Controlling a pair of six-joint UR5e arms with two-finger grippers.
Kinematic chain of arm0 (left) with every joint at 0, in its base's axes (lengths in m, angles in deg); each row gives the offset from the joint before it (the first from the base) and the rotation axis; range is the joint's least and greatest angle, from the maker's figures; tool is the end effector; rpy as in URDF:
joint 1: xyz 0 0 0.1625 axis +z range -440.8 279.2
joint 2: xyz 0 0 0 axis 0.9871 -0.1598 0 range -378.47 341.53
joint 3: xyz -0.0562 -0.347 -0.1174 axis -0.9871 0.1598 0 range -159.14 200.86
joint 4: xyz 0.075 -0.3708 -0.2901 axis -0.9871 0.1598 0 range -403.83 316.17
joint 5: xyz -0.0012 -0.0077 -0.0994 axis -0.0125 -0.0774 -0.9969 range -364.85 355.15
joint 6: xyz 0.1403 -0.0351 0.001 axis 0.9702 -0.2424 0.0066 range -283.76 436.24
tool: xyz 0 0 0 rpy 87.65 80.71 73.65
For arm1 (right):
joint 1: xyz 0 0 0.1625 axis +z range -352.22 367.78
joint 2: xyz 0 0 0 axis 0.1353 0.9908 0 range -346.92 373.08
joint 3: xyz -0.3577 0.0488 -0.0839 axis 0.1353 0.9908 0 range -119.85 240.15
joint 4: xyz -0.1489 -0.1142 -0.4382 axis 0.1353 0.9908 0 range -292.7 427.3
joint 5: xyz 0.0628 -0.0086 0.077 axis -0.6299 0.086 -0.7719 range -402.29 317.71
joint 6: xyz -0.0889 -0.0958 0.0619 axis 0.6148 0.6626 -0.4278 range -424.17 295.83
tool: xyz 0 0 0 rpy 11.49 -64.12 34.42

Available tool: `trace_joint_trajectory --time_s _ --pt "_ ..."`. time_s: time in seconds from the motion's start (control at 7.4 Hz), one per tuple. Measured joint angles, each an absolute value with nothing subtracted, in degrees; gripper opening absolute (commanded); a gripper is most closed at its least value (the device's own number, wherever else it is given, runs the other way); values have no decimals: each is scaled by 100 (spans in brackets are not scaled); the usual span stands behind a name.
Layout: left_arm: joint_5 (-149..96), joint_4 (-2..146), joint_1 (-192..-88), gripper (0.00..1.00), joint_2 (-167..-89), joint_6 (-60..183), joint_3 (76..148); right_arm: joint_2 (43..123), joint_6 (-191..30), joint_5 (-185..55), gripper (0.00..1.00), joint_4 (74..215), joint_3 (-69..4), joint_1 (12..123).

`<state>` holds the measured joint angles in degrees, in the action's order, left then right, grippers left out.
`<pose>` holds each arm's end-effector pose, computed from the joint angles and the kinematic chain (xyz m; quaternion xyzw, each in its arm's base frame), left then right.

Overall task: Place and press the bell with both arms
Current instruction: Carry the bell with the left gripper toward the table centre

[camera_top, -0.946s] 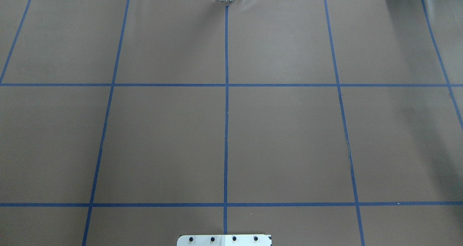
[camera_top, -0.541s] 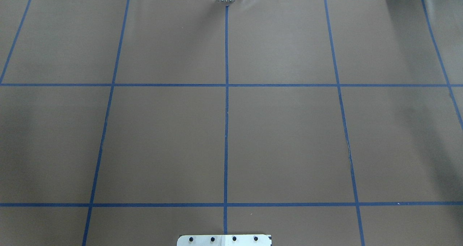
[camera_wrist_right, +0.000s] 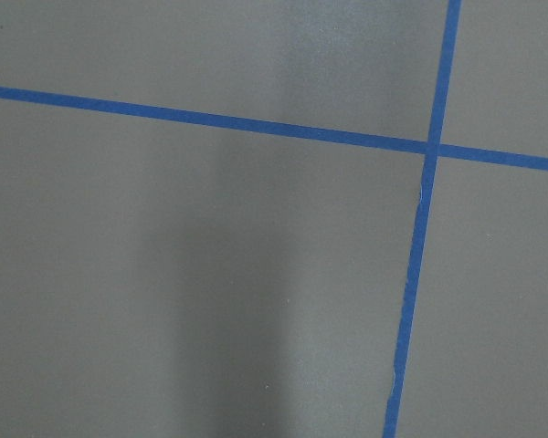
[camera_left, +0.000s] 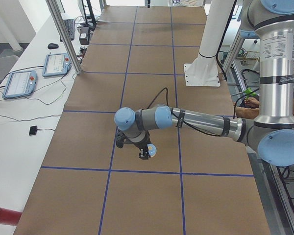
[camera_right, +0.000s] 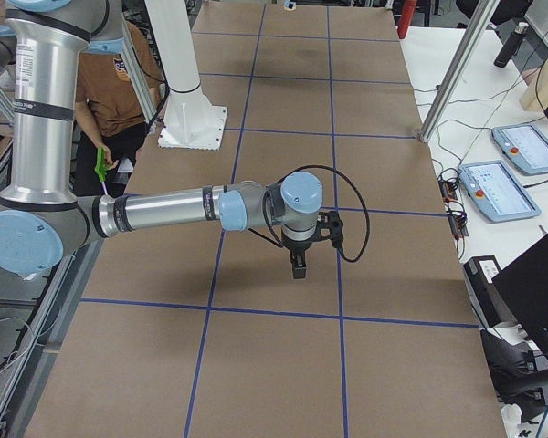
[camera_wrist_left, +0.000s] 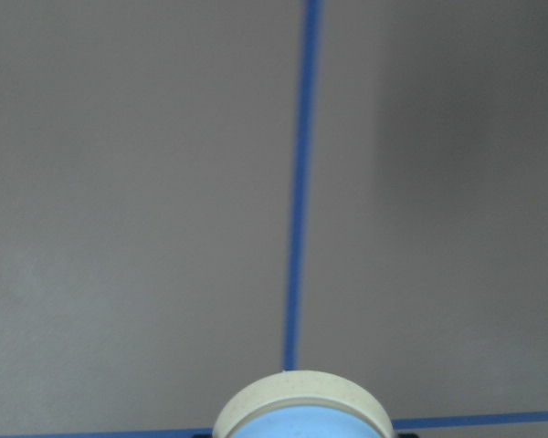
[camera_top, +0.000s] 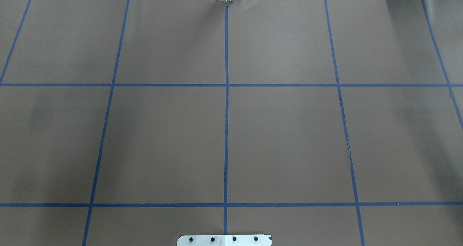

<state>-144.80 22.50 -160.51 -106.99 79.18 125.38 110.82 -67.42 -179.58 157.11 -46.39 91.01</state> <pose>0.0701 -0.5129 0.5396 -0.1107 0.4142 0.0651 0.9011 -0.0339 -0.5158 0.5411 0.0366 -0.4045 -0.0594 0.9119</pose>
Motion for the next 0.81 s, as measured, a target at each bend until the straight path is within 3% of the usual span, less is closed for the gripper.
trace_joint_trajectory --time_s 0.54,0.81 --pt "-14463 1938 -14294 0 -12920 4938 12765 11086 -6748 -17954 100 15688 -4630 9101" --pt "-14408 1959 -13141 2 -14363 3251 12146 11089 -6743 -17921 100 15666 -4624 9101"
